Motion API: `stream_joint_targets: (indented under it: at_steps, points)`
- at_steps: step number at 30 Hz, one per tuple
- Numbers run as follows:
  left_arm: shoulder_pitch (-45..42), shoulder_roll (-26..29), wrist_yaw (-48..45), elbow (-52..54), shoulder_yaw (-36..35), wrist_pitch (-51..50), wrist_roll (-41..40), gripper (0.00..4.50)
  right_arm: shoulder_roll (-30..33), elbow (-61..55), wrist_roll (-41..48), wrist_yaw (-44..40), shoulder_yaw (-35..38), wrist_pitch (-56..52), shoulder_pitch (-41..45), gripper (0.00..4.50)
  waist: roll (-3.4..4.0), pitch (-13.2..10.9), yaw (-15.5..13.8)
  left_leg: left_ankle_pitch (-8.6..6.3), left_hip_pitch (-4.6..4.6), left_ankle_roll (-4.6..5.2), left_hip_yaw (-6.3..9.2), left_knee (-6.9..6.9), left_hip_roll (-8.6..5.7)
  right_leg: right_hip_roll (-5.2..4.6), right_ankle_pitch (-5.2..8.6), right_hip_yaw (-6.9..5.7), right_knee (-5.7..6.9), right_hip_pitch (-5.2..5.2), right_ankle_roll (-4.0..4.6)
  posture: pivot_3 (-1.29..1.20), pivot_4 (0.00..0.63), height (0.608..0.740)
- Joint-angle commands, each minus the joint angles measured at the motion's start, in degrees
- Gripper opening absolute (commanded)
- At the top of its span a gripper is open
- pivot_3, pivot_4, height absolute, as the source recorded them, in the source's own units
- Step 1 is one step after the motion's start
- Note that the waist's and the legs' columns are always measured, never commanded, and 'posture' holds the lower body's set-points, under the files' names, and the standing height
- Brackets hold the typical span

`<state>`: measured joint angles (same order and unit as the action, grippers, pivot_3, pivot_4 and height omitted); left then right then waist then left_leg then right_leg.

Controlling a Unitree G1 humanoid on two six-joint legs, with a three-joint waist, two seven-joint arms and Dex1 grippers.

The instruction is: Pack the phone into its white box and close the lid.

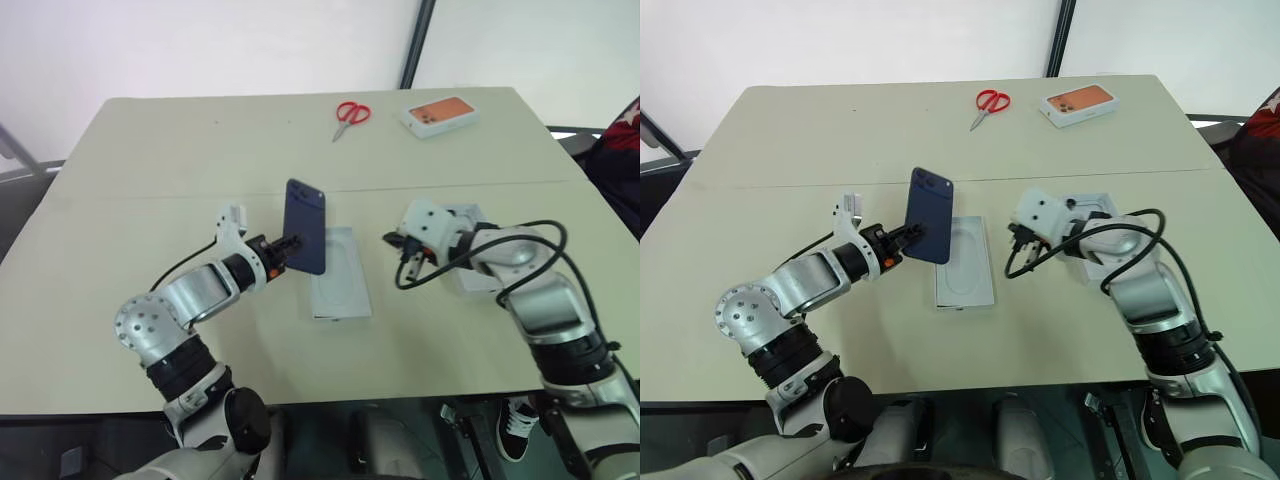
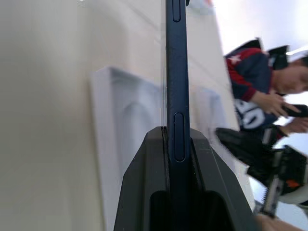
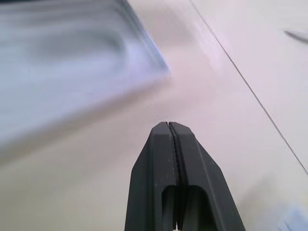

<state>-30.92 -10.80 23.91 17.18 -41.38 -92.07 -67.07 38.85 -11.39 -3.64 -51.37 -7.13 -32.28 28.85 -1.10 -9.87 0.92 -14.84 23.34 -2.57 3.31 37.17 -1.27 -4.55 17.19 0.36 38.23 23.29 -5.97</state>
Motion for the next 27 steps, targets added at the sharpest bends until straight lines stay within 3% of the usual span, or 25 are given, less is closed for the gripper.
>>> stream_joint_targets:
  at_steps: [1, 6, 11, 16, 27]
  points:
    - [0.79, -9.40, 7.22, -1.26, 3.38, 0.95, -8.84, 0.04, 0.99, -0.45, 1.04, 0.92, 1.68, 1.58, 0.01, 0.00, -0.07, -0.03, -0.35, 0.00, 0.03, 0.00, 0.03, 0.02, 0.01, -0.01, 0.00, 0.01, -0.02, 0.01, 0.00, 0.00, 0.150, 0.740]
    - [7.38, -3.92, 19.65, -3.80, 15.93, 12.03, -29.04, 0.04, 1.87, -0.06, 1.05, 1.46, 1.41, 2.01, -0.54, 0.00, -0.10, -0.05, -1.76, 0.02, 0.08, -0.02, 0.07, 0.21, -0.05, -0.15, 0.00, 0.00, -0.10, -0.11, 0.00, 0.00, 0.150, 0.740]
    - [10.72, 5.65, 26.78, -3.66, 28.55, 24.67, -43.96, 0.04, 1.92, -0.54, 1.13, 1.61, 0.86, 1.85, -0.78, 0.00, -0.05, -0.02, -1.34, 0.11, 0.04, -0.20, -0.04, 0.16, -0.04, -0.14, 0.00, 0.16, -0.14, -0.08, 0.00, 0.00, 0.150, 0.740]
    - [11.68, 11.41, 26.55, -2.51, 35.37, 31.30, -45.93, 0.04, 2.02, 0.07, 1.11, 1.79, 0.79, 2.19, -0.22, 0.00, -0.02, -0.01, -1.38, 0.20, -0.02, -0.34, -0.02, 0.15, -0.06, -0.01, -0.02, 0.16, -0.04, -0.10, 0.05, 0.00, 0.150, 0.740]
    - [11.68, 18.82, 23.58, -0.03, 40.08, 40.43, -45.93, 0.04, 2.23, 0.33, 0.95, 1.87, 0.61, 2.73, -0.47, 0.00, -0.02, -0.01, -1.56, 0.19, 0.02, -0.29, -0.03, 0.15, -0.08, -0.04, -0.02, 0.15, -0.14, -0.10, 0.05, 0.00, 0.150, 0.740]
